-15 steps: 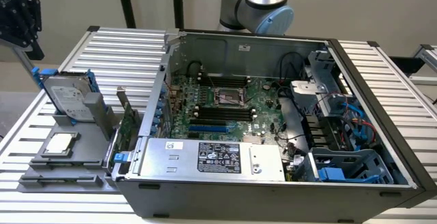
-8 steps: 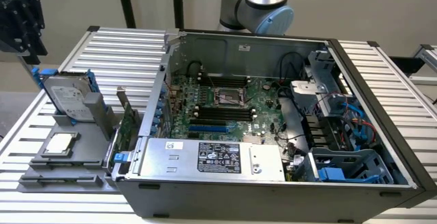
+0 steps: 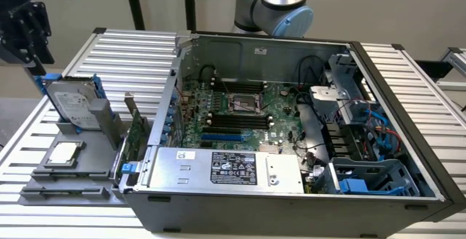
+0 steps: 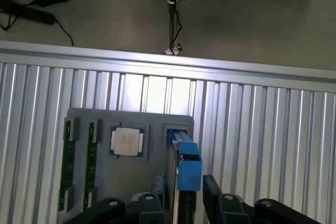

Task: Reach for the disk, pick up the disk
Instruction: 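Pick up the disk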

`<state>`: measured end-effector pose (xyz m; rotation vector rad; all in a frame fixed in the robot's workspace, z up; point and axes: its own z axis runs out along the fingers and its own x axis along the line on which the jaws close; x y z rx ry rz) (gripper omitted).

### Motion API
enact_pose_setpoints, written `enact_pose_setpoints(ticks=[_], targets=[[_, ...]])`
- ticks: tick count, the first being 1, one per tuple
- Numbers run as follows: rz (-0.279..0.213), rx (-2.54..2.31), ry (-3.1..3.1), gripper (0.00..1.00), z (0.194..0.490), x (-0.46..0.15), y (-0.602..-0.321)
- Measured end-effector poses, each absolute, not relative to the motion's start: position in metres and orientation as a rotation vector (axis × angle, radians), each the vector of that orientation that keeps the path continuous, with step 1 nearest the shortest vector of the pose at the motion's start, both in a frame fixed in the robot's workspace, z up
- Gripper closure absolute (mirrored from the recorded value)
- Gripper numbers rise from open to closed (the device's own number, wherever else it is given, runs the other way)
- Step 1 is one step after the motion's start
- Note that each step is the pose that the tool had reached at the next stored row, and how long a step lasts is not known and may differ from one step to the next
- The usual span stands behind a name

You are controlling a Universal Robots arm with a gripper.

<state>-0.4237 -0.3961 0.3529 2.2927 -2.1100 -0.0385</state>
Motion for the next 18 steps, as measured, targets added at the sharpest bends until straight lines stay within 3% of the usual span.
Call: enact_pose_setpoints(ticks=[18], targets=[[-0.036, 2.286, -2.12, 0.56, 0.333, -0.424, -0.396]])
